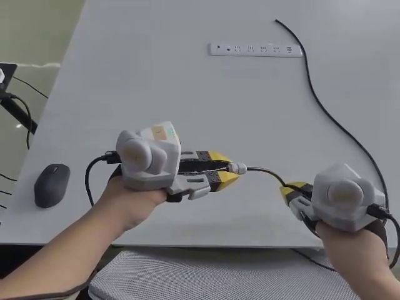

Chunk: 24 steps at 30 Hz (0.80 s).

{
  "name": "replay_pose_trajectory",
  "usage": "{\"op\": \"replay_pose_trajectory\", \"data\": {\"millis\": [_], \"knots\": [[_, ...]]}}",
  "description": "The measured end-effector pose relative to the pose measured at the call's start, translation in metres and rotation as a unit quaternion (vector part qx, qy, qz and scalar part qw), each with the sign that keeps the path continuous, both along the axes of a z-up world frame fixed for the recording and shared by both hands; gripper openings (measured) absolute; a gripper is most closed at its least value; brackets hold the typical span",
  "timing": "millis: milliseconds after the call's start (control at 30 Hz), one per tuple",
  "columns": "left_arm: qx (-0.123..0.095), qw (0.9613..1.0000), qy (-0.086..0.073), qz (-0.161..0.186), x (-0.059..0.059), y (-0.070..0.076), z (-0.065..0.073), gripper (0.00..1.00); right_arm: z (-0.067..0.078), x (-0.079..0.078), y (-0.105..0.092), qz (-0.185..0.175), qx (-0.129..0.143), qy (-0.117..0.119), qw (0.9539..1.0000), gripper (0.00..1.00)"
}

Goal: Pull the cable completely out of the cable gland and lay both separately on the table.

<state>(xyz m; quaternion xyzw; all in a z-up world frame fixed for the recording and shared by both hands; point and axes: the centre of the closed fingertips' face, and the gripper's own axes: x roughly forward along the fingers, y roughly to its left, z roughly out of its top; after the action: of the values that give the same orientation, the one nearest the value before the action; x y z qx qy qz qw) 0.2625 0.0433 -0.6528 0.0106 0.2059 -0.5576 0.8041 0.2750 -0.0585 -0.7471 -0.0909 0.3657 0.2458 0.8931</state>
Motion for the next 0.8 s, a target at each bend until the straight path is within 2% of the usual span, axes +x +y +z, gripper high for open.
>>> {"op": "replay_pose_trajectory", "data": {"millis": [267,800], "knots": [[0.002,1.0,0.001,0.002,0.001,0.002,-0.001,0.15,0.002,-0.001,0.002,0.004,0.001,0.002,1.0,0.0],[-0.009,0.9999,-0.001,0.015,0.01,0.006,0.005,0.15,0.017,0.0,0.003,0.055,-0.031,-0.032,0.9975,0.0]]}}
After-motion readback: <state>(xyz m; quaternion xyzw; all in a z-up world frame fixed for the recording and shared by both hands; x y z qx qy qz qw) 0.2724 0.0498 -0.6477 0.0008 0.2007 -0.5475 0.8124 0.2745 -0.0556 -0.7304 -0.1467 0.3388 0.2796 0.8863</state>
